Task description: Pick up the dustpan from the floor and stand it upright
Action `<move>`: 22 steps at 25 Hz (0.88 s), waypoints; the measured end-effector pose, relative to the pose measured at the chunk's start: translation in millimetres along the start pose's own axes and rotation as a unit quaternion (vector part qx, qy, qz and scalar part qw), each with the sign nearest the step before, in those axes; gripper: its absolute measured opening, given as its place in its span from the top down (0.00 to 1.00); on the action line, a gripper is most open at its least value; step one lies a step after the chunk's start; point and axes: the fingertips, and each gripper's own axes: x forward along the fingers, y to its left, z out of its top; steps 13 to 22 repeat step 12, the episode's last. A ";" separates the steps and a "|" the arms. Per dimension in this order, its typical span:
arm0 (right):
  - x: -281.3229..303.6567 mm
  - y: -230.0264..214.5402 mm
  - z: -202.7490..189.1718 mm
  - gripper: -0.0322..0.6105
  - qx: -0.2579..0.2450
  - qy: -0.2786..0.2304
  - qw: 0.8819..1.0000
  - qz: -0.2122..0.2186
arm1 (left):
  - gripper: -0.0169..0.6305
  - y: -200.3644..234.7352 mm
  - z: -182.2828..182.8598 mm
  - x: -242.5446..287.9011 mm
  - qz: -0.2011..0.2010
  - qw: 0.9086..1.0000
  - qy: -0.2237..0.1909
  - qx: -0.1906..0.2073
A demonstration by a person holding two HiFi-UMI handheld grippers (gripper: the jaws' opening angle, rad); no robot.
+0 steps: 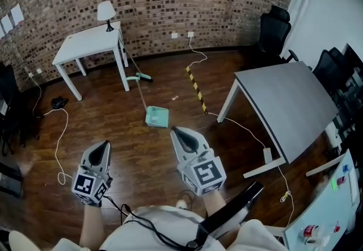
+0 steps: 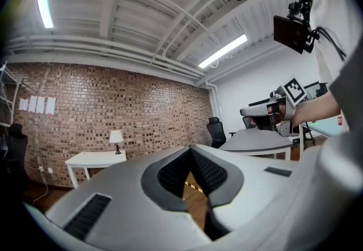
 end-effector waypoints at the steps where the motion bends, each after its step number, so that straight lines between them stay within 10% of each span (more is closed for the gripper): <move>1: -0.1 0.7 -0.7 0.98 -0.001 0.001 1.000 0.002 | 0.96 -0.2 -0.5 -0.6 0.001 1.000 0.001 -0.001; 22: -5.8 1.1 -15.2 0.98 0.008 0.026 1.000 -0.005 | 0.96 5.9 6.6 -17.5 0.021 0.999 -0.027 -0.008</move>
